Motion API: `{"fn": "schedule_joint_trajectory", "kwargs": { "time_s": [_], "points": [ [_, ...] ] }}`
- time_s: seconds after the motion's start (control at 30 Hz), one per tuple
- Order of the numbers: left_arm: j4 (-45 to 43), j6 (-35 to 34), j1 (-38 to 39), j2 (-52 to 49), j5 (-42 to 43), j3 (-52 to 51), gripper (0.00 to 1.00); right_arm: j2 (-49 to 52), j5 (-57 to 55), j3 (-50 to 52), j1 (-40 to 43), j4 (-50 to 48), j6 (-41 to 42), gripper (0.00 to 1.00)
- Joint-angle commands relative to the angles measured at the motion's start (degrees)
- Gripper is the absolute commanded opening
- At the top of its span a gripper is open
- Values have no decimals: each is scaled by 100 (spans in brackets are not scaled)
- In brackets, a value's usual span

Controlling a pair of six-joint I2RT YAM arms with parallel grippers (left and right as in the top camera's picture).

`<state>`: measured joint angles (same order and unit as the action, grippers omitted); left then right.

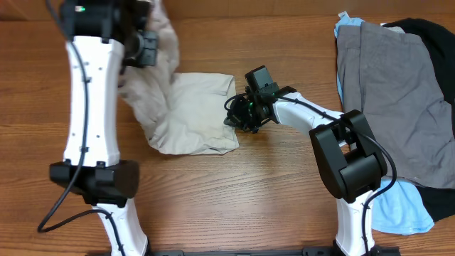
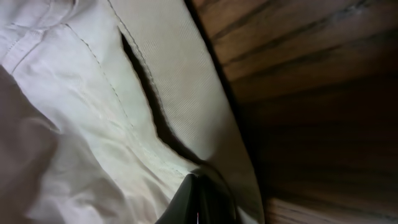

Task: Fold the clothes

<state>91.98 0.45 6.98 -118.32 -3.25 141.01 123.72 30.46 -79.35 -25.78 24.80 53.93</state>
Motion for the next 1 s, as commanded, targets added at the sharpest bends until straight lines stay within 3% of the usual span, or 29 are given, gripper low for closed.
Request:
{"fn": "schedule_joint_trajectory", "kwargs": {
  "time_s": [0.0,0.2,0.47,0.5,0.63,0.67,0.7,0.8,0.83,0.97],
  "points": [
    [-219,85,450,-2,310,-581,4,76,-391,-55,2,22,9,4],
    [-789,-48,1025,-247,332,-1565,4,76,-387,-55,2,17,9,4],
    [-944,-87,1296,-796,752,-1722,6,-33,13,-219,238,-26,-79,4],
    [-970,-87,1296,-824,841,-1725,7,-94,72,-278,321,13,-153,7],
    [-1064,-87,1296,-953,1034,-1725,11,-522,249,-664,833,509,-398,45],
    [-1082,-87,1296,-975,1034,-1725,15,-645,343,-767,986,614,-470,56],
    [-1088,-87,1296,-984,1034,-1725,28,-756,409,-857,1119,728,-496,65],
    [-1143,-85,1296,-984,1034,-1725,93,-1156,619,-1113,1580,1032,-737,80],
    [-1163,-85,1296,-984,1034,-1722,100,-1300,667,-1180,1738,1126,-811,83],
    [-1211,-85,1279,-981,981,-1711,100,-1768,675,-1294,2240,1394,-1060,87]
  ]
}}
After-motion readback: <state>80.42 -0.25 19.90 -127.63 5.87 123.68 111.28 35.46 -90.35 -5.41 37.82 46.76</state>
